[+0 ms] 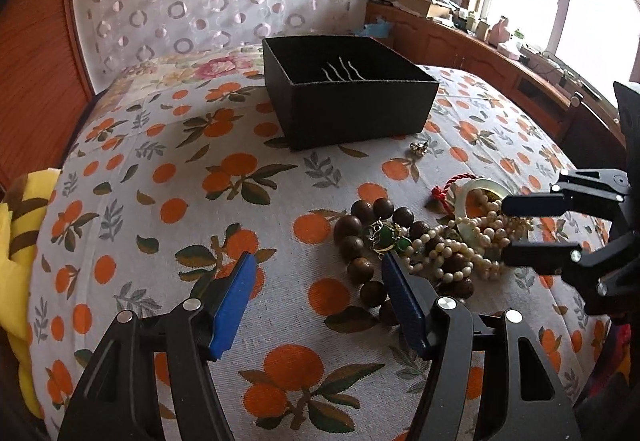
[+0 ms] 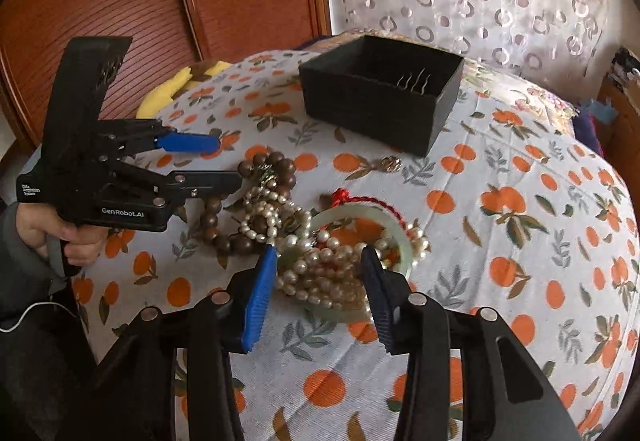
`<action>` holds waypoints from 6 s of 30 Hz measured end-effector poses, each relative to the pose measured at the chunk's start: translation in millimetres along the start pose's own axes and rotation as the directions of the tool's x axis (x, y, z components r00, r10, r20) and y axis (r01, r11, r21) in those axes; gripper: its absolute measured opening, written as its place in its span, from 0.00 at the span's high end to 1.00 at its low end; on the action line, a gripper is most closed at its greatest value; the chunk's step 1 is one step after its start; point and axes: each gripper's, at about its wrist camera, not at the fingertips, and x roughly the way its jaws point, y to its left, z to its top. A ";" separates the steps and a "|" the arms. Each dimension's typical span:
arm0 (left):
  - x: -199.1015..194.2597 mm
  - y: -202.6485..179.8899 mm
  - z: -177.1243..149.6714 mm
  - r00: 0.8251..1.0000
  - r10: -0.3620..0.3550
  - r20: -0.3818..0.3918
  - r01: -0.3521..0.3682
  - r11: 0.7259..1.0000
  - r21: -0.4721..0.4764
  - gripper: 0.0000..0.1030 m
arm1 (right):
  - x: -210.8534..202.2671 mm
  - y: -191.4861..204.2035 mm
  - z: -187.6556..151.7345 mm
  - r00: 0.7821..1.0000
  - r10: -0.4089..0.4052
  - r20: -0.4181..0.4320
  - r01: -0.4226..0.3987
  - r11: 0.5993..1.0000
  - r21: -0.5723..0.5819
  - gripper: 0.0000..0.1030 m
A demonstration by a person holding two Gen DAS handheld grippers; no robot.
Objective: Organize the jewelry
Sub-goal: 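Lower the right tool onto the pearl necklace and close on it, then lift the pearl necklace with the right tool and drop it into the black box, then return the right tool over the remaining jewelry pile, then lower the left tool onto the pearl necklace while the right tool moves over the jade bangle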
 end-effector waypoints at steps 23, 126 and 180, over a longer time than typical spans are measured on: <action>2.8 -5.7 0.1 0.999 0.033 -0.010 -0.033 0.999 0.023 0.38 | -25.3 -1.7 6.0 0.994 -0.019 0.106 0.015 0.999 0.039 0.92; -7.7 -19.7 155.2 0.976 0.042 0.213 -0.058 0.996 0.068 0.76 | -61.3 -77.5 104.4 0.964 -0.131 0.230 0.118 0.990 0.071 0.85; 6.1 -50.0 45.9 0.995 -0.098 -0.032 0.102 0.981 0.167 0.79 | -5.6 -51.5 -7.6 0.983 -0.182 -0.002 0.182 0.983 0.027 0.91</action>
